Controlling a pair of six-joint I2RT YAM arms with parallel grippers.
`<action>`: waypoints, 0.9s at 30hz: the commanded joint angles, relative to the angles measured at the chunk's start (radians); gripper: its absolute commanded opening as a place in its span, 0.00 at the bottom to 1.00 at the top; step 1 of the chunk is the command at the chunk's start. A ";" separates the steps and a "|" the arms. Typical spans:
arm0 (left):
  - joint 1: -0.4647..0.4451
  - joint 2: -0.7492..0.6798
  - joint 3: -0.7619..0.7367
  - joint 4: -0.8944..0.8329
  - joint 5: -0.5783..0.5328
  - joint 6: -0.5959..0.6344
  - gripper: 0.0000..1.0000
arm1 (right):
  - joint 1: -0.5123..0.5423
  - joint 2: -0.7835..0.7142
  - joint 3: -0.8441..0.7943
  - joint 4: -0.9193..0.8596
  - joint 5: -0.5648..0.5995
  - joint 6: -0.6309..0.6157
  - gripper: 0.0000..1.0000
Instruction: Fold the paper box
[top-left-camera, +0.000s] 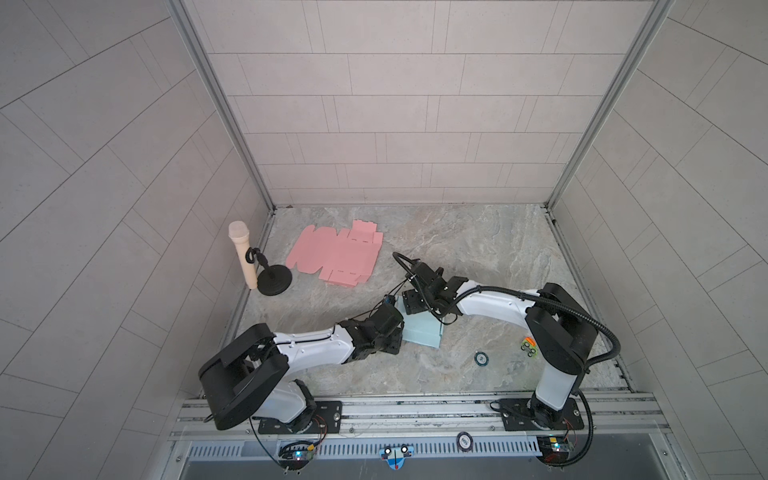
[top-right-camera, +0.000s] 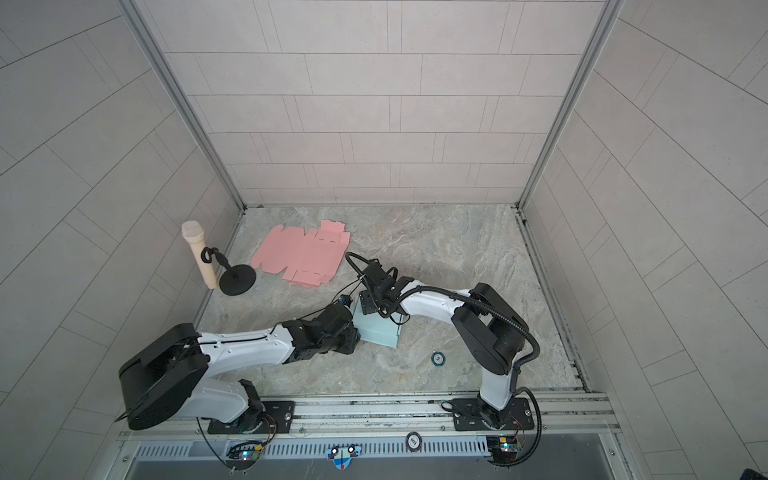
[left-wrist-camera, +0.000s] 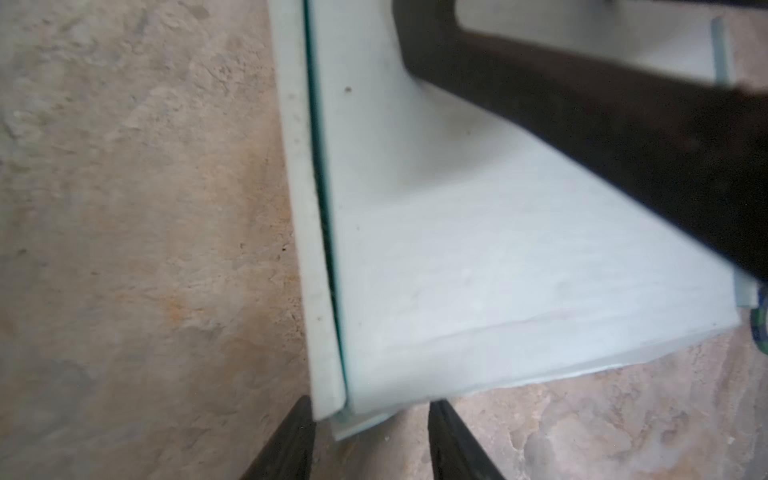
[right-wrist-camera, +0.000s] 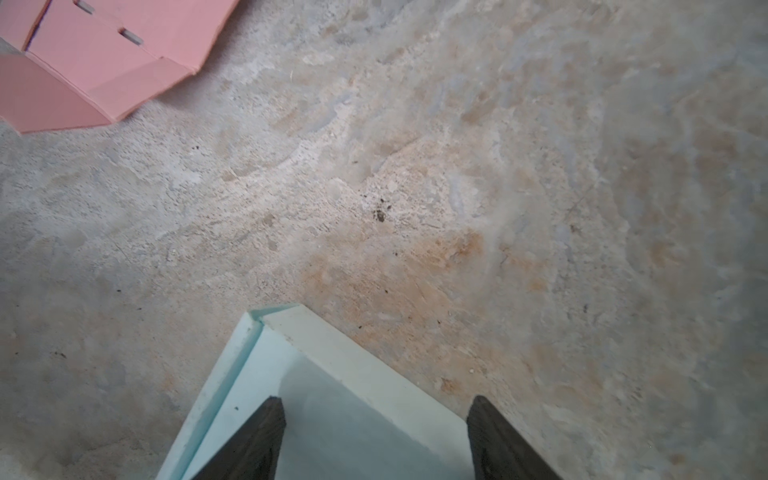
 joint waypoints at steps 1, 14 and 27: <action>0.016 0.046 0.033 0.037 -0.098 0.012 0.52 | 0.028 0.055 -0.039 -0.055 -0.132 0.022 0.71; 0.017 0.111 0.047 0.102 -0.193 0.051 0.66 | 0.049 0.078 -0.053 -0.046 -0.183 0.029 0.71; 0.009 0.074 0.024 0.119 -0.186 0.075 0.67 | 0.063 0.069 -0.045 -0.055 -0.170 0.051 0.70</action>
